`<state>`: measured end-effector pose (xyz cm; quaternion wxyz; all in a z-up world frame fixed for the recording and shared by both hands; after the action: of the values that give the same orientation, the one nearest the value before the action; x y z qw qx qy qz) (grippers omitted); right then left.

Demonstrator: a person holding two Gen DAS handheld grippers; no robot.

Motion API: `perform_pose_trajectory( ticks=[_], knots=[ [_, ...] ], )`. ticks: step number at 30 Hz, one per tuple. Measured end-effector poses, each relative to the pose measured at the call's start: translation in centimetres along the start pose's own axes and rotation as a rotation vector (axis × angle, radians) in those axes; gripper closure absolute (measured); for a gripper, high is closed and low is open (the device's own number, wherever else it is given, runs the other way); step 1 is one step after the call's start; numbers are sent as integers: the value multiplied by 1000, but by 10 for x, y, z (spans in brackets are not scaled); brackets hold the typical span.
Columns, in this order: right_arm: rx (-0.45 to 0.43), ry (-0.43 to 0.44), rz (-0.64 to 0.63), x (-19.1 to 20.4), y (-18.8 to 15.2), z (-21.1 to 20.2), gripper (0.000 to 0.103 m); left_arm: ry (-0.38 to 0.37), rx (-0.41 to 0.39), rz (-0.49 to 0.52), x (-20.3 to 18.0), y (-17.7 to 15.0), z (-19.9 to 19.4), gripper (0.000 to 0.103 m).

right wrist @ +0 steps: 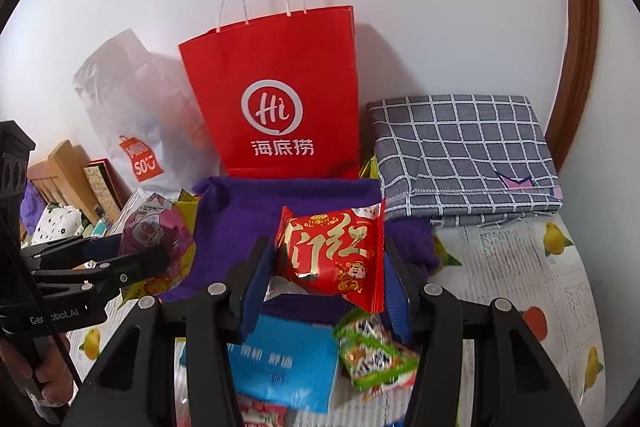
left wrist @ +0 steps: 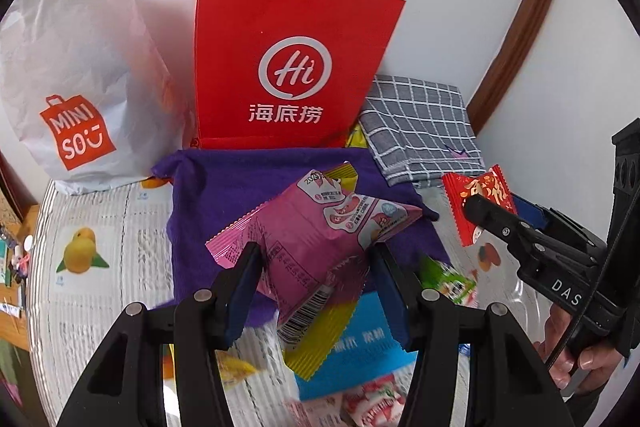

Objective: Organize snacks
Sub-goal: 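Carry both packets over the purple towel and open both tools to drop them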

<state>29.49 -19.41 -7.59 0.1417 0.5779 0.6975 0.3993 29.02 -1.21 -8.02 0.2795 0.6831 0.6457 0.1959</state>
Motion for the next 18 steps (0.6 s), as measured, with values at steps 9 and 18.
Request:
perform_pose_trajectory(
  ticks=[9,18],
  knots=[
    [18,-6,28,-16,18,43,52,5,9,-2,12,26,37,49],
    [90,-16,83,-33,9,89,52,11,62,-47,37,32,83,49]
  ],
)
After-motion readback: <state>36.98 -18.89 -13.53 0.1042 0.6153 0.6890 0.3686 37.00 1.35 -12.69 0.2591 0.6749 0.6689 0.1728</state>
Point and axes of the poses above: each gripper's, at about its wrist camera, not at the fingertips, and z roughly the way its jaws point, x to its left, y to its top, the point moved 6 cm from there along z, roughly the way its jaws point, and after that the axes turned 11 degrees about y, right-handed, at the moved point
